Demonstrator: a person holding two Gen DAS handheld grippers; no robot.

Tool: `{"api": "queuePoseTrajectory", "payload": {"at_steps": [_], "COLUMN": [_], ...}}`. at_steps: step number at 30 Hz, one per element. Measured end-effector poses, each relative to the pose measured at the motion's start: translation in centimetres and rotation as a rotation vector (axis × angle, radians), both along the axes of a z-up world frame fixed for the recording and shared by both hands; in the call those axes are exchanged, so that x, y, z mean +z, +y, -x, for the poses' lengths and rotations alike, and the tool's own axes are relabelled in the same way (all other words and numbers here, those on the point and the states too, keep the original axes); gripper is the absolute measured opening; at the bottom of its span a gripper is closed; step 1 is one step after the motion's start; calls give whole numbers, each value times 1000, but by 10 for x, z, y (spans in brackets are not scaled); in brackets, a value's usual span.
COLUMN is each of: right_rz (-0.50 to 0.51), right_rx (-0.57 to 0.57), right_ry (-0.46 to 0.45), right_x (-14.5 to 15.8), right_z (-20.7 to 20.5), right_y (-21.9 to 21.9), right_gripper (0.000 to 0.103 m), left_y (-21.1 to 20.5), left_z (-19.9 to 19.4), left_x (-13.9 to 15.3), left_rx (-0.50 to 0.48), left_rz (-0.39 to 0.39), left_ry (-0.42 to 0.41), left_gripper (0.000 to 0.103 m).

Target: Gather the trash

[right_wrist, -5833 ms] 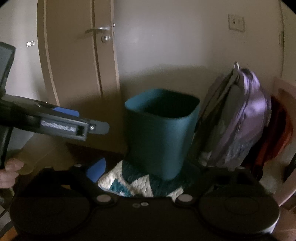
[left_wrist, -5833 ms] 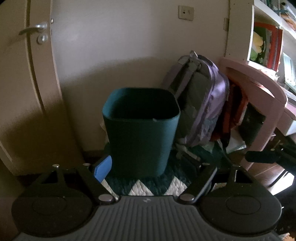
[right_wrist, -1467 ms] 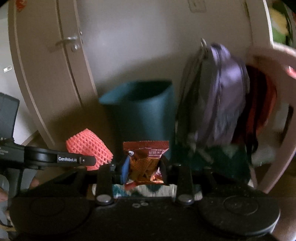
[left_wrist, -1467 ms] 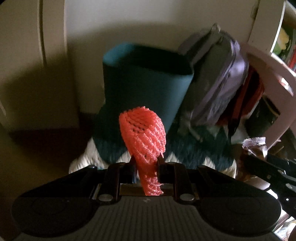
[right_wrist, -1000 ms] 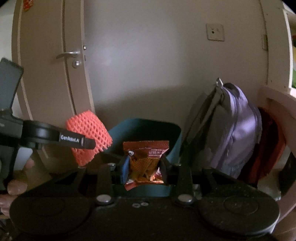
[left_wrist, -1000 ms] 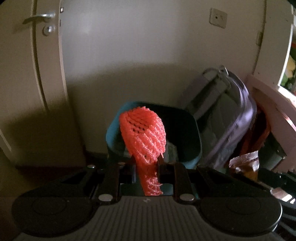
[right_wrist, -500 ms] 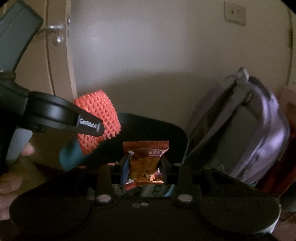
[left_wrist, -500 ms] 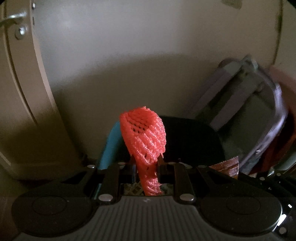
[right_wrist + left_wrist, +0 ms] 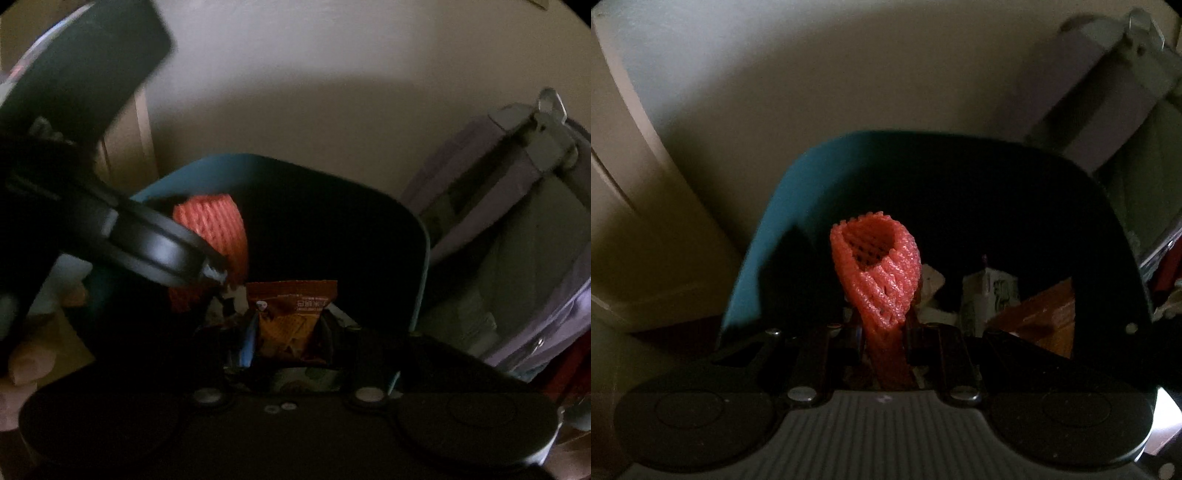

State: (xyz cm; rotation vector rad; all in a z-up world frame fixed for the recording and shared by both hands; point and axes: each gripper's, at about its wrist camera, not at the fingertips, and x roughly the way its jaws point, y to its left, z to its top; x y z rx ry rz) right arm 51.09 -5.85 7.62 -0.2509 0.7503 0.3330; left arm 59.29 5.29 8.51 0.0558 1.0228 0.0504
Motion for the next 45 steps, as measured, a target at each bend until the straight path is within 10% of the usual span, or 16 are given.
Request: {"api": "queuePoseTrajectory", "payload": {"at_steps": [7, 15, 17, 45], "right_rz": [65, 100, 92, -132], "right_rx": [22, 33, 38, -2], "right_ry": [-5, -26, -38, -167], "right_x": [0, 4, 8, 92], "right_z": [10, 24, 33, 165], "right_y": [7, 9, 9, -53], "right_gripper": [35, 38, 53, 75], "left_y": [-1, 2, 4, 25], "left_z": [-9, 0, 6, 212], "left_x": [-16, -9, -3, 113], "left_rx": [-13, 11, 17, 29], "left_rz": [1, 21, 37, 42], "left_ry": [52, -1, -24, -364], "left_gripper": [22, 67, 71, 78]}}
